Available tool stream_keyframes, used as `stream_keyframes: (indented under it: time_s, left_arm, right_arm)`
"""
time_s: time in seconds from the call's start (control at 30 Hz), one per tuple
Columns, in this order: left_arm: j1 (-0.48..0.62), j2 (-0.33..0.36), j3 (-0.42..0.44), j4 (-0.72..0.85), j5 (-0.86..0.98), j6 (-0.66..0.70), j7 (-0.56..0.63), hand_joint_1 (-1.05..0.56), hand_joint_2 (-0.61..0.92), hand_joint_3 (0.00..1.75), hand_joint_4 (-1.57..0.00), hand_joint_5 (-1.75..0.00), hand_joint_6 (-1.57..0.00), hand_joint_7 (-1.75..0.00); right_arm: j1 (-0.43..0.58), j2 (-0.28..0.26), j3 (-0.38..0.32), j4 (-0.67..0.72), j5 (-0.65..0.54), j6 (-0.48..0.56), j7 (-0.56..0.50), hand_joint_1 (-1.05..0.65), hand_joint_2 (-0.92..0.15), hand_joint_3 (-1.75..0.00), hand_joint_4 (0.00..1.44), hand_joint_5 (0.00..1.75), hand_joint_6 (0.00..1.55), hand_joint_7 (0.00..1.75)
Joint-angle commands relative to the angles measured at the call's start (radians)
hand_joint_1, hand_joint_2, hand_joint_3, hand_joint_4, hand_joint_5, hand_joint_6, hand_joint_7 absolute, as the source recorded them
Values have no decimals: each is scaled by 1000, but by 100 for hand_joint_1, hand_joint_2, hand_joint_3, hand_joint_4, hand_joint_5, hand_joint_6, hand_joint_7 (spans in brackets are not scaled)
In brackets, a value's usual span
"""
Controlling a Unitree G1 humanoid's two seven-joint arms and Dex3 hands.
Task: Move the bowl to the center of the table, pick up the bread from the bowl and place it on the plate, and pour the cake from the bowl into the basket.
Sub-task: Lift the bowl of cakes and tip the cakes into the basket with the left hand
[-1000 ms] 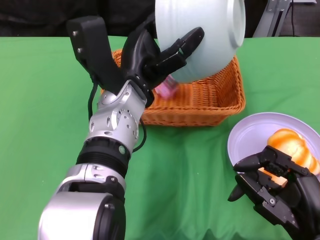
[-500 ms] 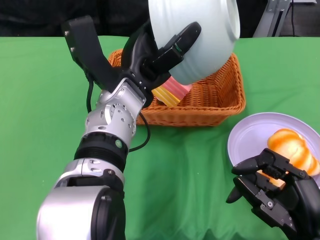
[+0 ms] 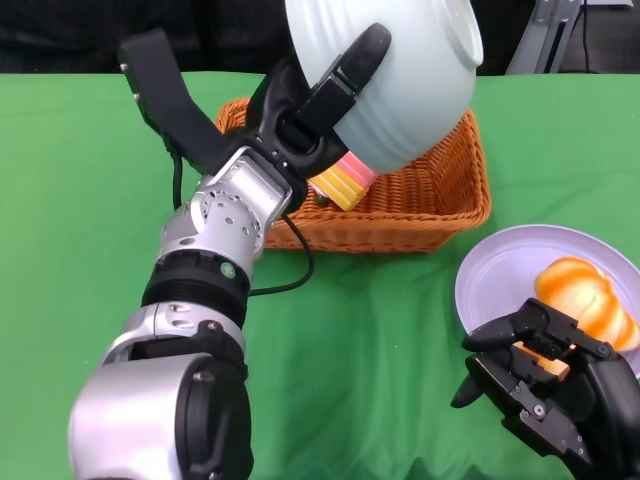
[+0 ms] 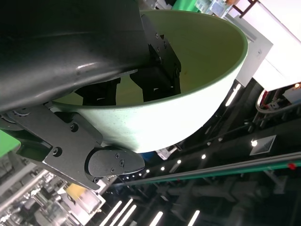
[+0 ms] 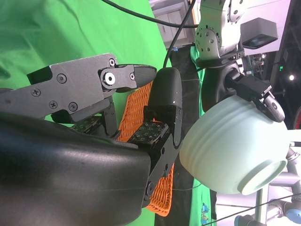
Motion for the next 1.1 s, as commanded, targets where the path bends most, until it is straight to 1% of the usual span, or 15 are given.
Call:
stream_keyframes:
  time_s: [0.03, 0.13, 0.27, 0.3, 0.33, 0.4, 0.47, 0.63, 0.67, 0.73, 0.83, 0.9, 1.0, 1.1]
  left_arm:
    - [-36, 14, 7, -9, -16, 7, -19, -18, 92, 58, -67, -161, -66, -139]
    - [-22, 14, -23, -28, 18, -49, -55, -19, 92, 60, -66, -161, -67, -135]
    - [4, 29, -108, -75, 119, -178, -91, -15, 92, 63, -67, -161, -74, -128]
    - [10, 34, -128, -87, 144, -207, -87, -13, 85, 71, -74, -156, -81, -121]
    - [15, 40, -144, -99, 164, -230, -92, -13, 81, 76, -77, -154, -84, -118]
    - [31, 59, -181, -126, 206, -297, -125, -12, 76, 84, -78, -158, -85, -119]
    - [42, 74, -202, -145, 231, -346, -151, -13, 74, 85, -79, -160, -84, -120]
    - [65, 98, -235, -184, 266, -447, -181, -13, 73, 83, -79, -156, -86, -115]
    - [70, 104, -247, -193, 281, -479, -184, -12, 73, 83, -79, -156, -87, -115]
    - [83, 120, -278, -200, 326, -563, -187, -11, 70, 87, -79, -157, -84, -122]
    - [108, 151, -331, -214, 415, -674, -157, -12, 66, 92, -80, -156, -85, -127]
    - [128, 177, -364, -224, 472, -750, -152, -12, 68, 95, -77, -157, -80, -130]
    - [152, 216, -402, -220, 528, -852, -163, -11, 71, 92, -72, -163, -75, -132]
    - [174, 248, -431, -205, 582, -949, -136, -13, 74, 85, -74, -165, -75, -129]
  right_arm:
    - [0, -4, -2, 11, 4, -17, 0, -26, -92, -21, 68, 142, 69, 105]
    - [-3, -1, -2, 22, 7, -31, 6, -25, -92, -21, 68, 142, 68, 105]
    - [-6, 1, 1, 30, 0, -36, 2, -25, -92, -21, 68, 142, 69, 105]
    - [-7, 0, 1, 33, -2, -39, 2, -25, -92, -22, 68, 142, 69, 106]
    - [-8, 1, 1, 35, -4, -41, 1, -26, -92, -22, 67, 142, 69, 106]
    - [-11, -1, 1, 41, -6, -50, 4, -26, -92, -22, 67, 143, 68, 107]
    - [-13, -3, 1, 43, -8, -52, 5, -25, -92, -23, 66, 144, 67, 108]
    - [-10, -7, 2, 34, -18, -42, -5, -25, -92, -24, 66, 145, 67, 110]
    - [-10, -7, 1, 35, -21, -45, -7, -25, -92, -24, 66, 145, 67, 110]
    - [-8, -3, 0, 36, -22, -49, -9, -26, -92, -23, 66, 145, 67, 111]
    - [-10, -1, -2, 37, -29, -54, -13, -26, -92, -23, 66, 145, 67, 112]
    - [-11, -3, -2, 30, -26, -45, -16, -27, -92, -23, 67, 145, 67, 112]
    - [-15, -4, -5, 19, -16, -29, -18, -29, -92, -23, 68, 145, 67, 112]
    - [-14, -9, -9, -3, -11, -2, -26, -30, -92, -22, 69, 144, 67, 112]
